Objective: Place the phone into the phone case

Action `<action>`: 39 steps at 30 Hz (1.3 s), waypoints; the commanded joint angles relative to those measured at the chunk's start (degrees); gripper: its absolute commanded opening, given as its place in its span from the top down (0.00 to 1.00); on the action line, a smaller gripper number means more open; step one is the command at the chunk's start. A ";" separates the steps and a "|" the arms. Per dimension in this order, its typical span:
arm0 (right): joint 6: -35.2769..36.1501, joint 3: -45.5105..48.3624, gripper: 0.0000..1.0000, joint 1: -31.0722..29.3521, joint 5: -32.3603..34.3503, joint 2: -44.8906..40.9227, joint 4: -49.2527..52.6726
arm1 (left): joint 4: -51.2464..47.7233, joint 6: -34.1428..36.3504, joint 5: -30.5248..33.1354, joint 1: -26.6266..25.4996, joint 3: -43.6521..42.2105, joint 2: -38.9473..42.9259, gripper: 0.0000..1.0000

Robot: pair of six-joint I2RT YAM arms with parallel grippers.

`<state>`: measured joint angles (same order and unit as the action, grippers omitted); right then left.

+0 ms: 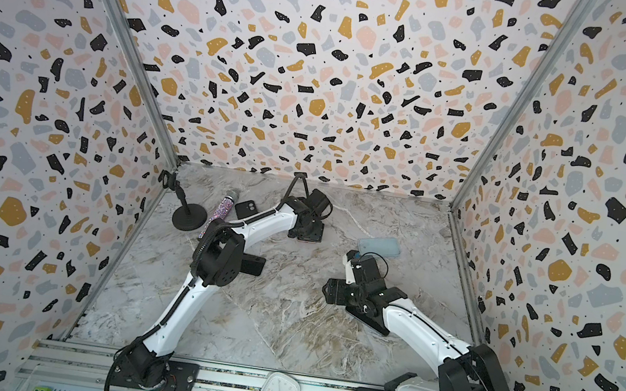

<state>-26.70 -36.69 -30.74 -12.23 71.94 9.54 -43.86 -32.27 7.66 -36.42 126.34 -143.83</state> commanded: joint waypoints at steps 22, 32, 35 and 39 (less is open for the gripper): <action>11.23 -5.98 0.21 -1.35 -7.01 -5.53 3.24 | 3.80 2.94 -4.41 0.21 -16.94 23.37 0.11; 20.77 -14.20 0.22 -16.07 -0.33 4.32 2.44 | 5.64 5.02 -6.65 4.22 -39.13 44.28 0.11; 22.87 -17.53 0.22 -19.52 2.49 8.54 0.86 | 7.42 5.01 -8.93 8.12 -46.44 50.19 0.12; 24.05 -22.79 0.22 -20.97 0.23 15.03 -0.15 | 8.46 6.33 -11.00 12.16 -54.39 55.44 0.12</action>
<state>-5.78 -55.59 -51.24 -13.04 84.60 10.28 -37.23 -27.64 -1.04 -26.13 75.46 -91.48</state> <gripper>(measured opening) 0.781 0.877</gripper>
